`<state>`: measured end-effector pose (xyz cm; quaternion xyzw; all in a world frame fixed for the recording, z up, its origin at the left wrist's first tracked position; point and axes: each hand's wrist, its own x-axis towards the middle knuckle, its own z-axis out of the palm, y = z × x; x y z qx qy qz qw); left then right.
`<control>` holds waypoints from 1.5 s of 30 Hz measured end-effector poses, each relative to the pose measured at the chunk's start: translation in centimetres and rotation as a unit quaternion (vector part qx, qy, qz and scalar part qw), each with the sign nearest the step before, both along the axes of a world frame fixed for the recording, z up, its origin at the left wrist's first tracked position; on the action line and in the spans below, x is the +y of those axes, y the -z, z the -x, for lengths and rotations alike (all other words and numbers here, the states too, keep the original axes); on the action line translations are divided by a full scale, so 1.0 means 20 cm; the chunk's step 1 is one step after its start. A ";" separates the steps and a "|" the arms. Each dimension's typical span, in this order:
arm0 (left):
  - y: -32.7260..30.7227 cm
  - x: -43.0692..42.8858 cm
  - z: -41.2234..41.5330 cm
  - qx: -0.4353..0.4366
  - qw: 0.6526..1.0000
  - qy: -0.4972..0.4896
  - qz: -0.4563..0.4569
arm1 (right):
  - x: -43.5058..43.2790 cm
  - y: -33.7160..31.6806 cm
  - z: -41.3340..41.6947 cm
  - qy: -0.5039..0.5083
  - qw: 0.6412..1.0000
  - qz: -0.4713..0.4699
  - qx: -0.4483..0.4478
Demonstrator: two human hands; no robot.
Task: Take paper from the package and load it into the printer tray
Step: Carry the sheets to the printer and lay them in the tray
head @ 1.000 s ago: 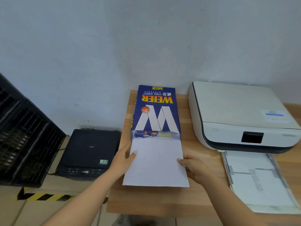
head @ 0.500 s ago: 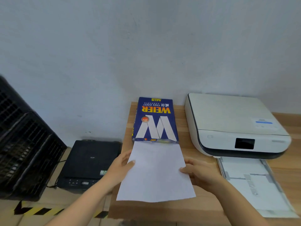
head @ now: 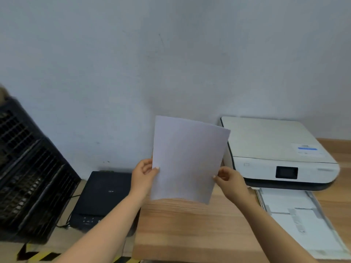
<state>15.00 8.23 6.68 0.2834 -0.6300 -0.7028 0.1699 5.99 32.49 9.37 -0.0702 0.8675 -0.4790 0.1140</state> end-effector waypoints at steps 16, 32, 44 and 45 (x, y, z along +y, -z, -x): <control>0.21 0.07 -0.08 -0.031 0.991 0.029 0.126 | -0.03 0.27 -0.12 0.081 0.995 0.034 0.050; 0.00 0.02 0.01 0.018 0.980 0.080 0.183 | -0.10 0.10 -0.06 0.102 0.984 0.088 0.120; -0.16 -0.11 0.26 0.059 0.944 0.208 0.247 | -0.07 -0.11 0.02 0.131 0.969 0.037 0.206; -0.14 -0.10 0.28 0.059 0.942 0.216 0.252 | -0.05 -0.10 0.01 0.135 0.967 0.026 0.212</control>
